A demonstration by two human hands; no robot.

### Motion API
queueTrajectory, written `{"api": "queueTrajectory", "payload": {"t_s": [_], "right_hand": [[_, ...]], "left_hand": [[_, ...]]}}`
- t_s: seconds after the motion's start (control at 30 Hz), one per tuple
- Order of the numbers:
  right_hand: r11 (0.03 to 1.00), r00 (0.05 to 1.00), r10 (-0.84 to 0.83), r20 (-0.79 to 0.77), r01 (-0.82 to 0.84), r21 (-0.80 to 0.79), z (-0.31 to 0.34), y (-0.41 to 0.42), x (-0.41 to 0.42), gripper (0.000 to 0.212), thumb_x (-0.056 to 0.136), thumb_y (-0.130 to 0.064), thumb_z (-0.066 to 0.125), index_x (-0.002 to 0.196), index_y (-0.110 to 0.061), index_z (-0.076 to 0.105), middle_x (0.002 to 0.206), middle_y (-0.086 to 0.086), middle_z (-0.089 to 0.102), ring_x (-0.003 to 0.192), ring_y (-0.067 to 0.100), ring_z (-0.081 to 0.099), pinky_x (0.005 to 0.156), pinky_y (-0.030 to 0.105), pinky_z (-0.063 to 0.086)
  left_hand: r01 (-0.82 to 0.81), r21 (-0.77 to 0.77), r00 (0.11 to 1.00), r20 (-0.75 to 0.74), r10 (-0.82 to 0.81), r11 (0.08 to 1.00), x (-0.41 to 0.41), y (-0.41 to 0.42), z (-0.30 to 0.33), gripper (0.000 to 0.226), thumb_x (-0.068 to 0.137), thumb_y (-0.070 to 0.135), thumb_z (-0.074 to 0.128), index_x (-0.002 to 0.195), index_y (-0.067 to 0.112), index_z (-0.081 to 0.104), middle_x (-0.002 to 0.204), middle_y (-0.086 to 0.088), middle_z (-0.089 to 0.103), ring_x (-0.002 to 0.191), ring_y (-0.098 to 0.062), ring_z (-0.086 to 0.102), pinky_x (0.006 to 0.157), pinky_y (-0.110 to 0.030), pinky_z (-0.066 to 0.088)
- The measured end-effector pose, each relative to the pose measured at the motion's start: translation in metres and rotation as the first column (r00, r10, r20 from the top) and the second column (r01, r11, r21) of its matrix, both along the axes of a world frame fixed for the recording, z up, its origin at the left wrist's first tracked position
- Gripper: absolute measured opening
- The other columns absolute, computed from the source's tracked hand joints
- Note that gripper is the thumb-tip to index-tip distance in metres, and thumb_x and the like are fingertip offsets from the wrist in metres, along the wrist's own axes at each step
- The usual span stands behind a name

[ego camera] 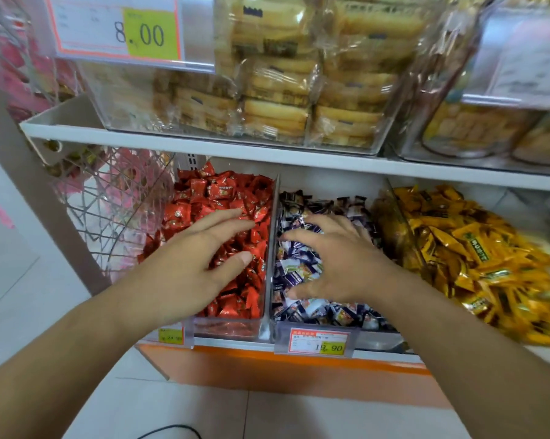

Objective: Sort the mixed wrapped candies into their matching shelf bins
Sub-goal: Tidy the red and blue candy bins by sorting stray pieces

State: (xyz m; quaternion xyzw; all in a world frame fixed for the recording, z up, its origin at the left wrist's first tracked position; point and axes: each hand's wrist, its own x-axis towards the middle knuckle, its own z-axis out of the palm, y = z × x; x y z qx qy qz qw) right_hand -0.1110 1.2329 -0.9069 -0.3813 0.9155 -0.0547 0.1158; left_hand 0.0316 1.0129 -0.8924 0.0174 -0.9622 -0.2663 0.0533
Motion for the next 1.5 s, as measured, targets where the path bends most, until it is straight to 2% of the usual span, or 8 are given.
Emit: {"api": "queueTrajectory", "payload": {"t_s": [0.13, 0.33, 0.5, 0.63, 0.77, 1.03, 1.23, 1.5], "right_hand": [[0.999, 0.99, -0.023, -0.138, 0.018, -0.038, 0.003, 0.009, -0.012, 0.069, 0.076, -0.069, 0.078, 0.137, -0.055, 0.049, 0.154, -0.015, 0.042, 0.135, 0.026, 0.046, 0.109, 0.051, 0.045], [0.92, 0.972, -0.229, -0.054, 0.197, -0.34, -0.001, 0.022, -0.034, 0.028, 0.088, -0.043, 0.079, 0.113, -0.042, 0.066, 0.127, -0.003, 0.063, 0.09, 0.016, 0.063, 0.084, 0.031, 0.055], [0.822, 0.935, -0.205, 0.288, 0.324, -0.468, 0.022, 0.021, -0.028, 0.05, 0.092, -0.045, 0.076, 0.139, -0.049, 0.058, 0.146, -0.019, 0.051, 0.126, 0.003, 0.047, 0.108, 0.025, 0.038], [0.897, 0.929, -0.309, 0.204, 0.356, -0.263, 0.021, 0.016, -0.025, 0.077, 0.088, -0.072, 0.064, 0.154, -0.056, 0.029, 0.172, -0.008, 0.015, 0.159, 0.024, 0.012, 0.127, 0.054, 0.017], [0.87, 0.86, -0.451, 0.238, 0.483, -0.097, -0.001, -0.004, -0.008, 0.085, 0.096, -0.079, 0.034, 0.165, -0.039, 0.005, 0.174, 0.002, -0.008, 0.159, 0.036, -0.007, 0.126, 0.055, -0.003], [0.854, 0.811, -0.24, 0.533, 0.438, -0.282, 0.009, -0.001, 0.018, 0.077, 0.093, -0.079, 0.045, 0.16, -0.053, 0.017, 0.174, -0.014, 0.001, 0.161, 0.018, 0.005, 0.127, 0.05, 0.012], [0.852, 0.919, -0.179, 0.351, 0.323, -0.411, 0.031, 0.01, 0.016, 0.064, 0.101, -0.05, 0.055, 0.156, -0.058, 0.024, 0.172, -0.017, 0.008, 0.159, 0.013, -0.001, 0.129, 0.047, 0.006], [0.989, 0.986, -0.112, 0.123, 0.123, -0.078, -0.01, 0.017, 0.002, 0.077, 0.094, -0.066, 0.062, 0.152, -0.068, 0.011, 0.171, -0.018, -0.012, 0.159, 0.032, -0.009, 0.123, 0.066, 0.017]], "left_hand": [[0.025, 0.039, 0.999, -0.027, -0.024, 0.999, 0.0, 0.027, -0.001, 0.07, 0.092, 0.064, 0.042, 0.158, 0.043, 0.026, 0.152, 0.033, 0.022, 0.134, 0.02, 0.016, 0.107, 0.003, 0.008], [0.058, 0.019, 0.997, 0.042, -0.059, 0.998, 0.002, 0.035, -0.004, 0.081, 0.09, 0.069, 0.047, 0.158, 0.051, 0.007, 0.165, 0.027, 0.015, 0.149, 0.003, 0.021, 0.119, -0.021, 0.022], [0.031, -0.008, 0.999, 0.045, -0.031, 0.999, 0.0, 0.036, -0.001, 0.08, 0.09, 0.065, 0.055, 0.156, 0.054, 0.01, 0.162, 0.025, 0.023, 0.142, -0.002, 0.033, 0.102, -0.016, 0.029], [0.038, -0.013, 0.998, 0.044, -0.037, 0.999, -0.001, 0.035, -0.002, 0.08, 0.09, 0.064, 0.056, 0.155, 0.054, 0.01, 0.163, 0.025, 0.023, 0.144, -0.003, 0.031, 0.105, -0.017, 0.028], [0.045, -0.003, 0.998, 0.041, -0.045, 0.999, -0.001, 0.036, -0.002, 0.079, 0.091, 0.064, 0.056, 0.154, 0.055, 0.01, 0.163, 0.024, 0.023, 0.145, -0.004, 0.032, 0.108, -0.019, 0.03], [0.06, -0.012, 0.998, 0.032, -0.059, 0.998, 0.0, 0.035, 0.0, 0.081, 0.085, 0.07, 0.051, 0.153, 0.059, 0.008, 0.162, 0.024, 0.028, 0.145, -0.003, 0.036, 0.112, -0.026, 0.037], [0.043, -0.001, 0.999, 0.034, -0.043, 0.999, 0.001, 0.036, -0.001, 0.081, 0.086, 0.07, 0.05, 0.153, 0.06, 0.006, 0.162, 0.025, 0.026, 0.146, -0.001, 0.031, 0.114, -0.023, 0.031], [0.025, -0.026, 0.999, 0.038, -0.024, 0.999, 0.001, 0.037, -0.002, 0.079, 0.091, 0.063, 0.054, 0.154, 0.057, 0.007, 0.162, 0.021, 0.03, 0.146, -0.004, 0.033, 0.114, -0.022, 0.031]]}}
